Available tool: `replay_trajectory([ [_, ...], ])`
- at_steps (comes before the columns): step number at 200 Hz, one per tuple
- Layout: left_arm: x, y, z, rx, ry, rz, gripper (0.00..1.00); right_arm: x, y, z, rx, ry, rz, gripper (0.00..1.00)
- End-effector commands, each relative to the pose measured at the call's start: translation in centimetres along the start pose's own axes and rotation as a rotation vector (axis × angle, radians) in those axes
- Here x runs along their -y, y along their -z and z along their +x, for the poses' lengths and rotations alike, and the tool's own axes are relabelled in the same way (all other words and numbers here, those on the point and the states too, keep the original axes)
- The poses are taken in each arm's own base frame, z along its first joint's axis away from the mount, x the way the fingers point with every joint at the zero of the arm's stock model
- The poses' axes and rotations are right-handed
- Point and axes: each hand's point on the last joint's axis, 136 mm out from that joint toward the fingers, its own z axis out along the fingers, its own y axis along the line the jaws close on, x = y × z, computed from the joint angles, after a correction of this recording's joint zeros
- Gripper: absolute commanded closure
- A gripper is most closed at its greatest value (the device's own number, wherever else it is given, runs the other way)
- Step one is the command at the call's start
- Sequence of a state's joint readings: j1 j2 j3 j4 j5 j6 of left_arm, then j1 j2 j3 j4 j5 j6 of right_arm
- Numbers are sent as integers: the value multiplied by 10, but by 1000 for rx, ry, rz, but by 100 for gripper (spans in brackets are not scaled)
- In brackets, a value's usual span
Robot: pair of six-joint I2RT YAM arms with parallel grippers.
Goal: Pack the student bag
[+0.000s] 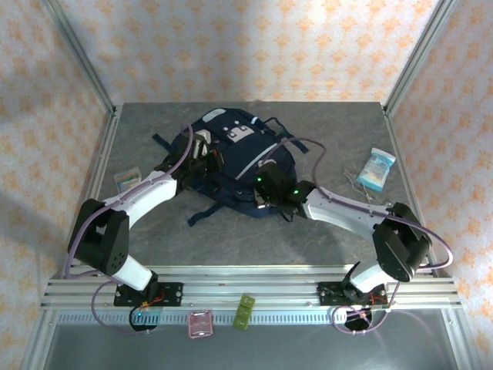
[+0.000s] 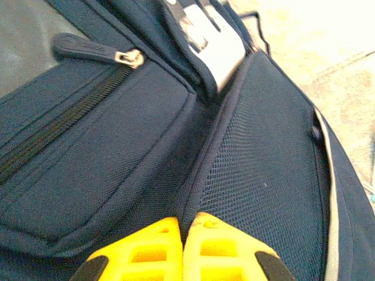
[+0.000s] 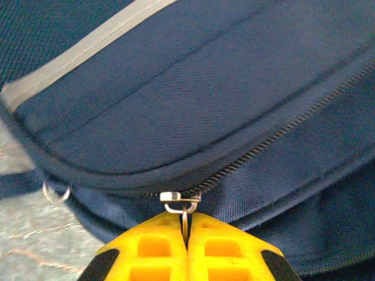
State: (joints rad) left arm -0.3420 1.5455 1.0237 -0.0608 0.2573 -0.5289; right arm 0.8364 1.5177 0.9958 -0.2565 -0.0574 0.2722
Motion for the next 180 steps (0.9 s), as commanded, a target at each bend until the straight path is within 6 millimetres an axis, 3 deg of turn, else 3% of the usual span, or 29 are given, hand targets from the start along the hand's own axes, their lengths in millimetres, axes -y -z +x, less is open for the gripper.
replay_trajectory([
  [1, -7, 8, -65, 188, -72, -88, 97, -62, -6, 7, -34, 44, -183, 100],
  [14, -6, 11, -71, 196, -72, -93, 88, -80, -17, 2, -33, 14, -238, 100],
  [28, -3, 15, -69, 187, -46, -77, 69, -93, -25, -8, -10, -12, -283, 100],
  [53, -8, 30, -45, 158, 28, -42, 53, -101, -32, -20, 25, -32, -301, 100],
  [96, -29, 52, 12, 109, 178, -20, 49, -104, -34, -22, 24, -18, -312, 100],
  [119, -27, 53, 43, 81, 230, 19, 45, -105, -35, -20, 19, -21, -317, 100],
  [156, -11, 39, 58, 49, 208, 35, 43, -104, -38, -16, 7, -34, -322, 100],
  [180, -7, 23, 62, 25, 202, 24, 50, -104, -37, -18, 12, -35, -319, 100],
])
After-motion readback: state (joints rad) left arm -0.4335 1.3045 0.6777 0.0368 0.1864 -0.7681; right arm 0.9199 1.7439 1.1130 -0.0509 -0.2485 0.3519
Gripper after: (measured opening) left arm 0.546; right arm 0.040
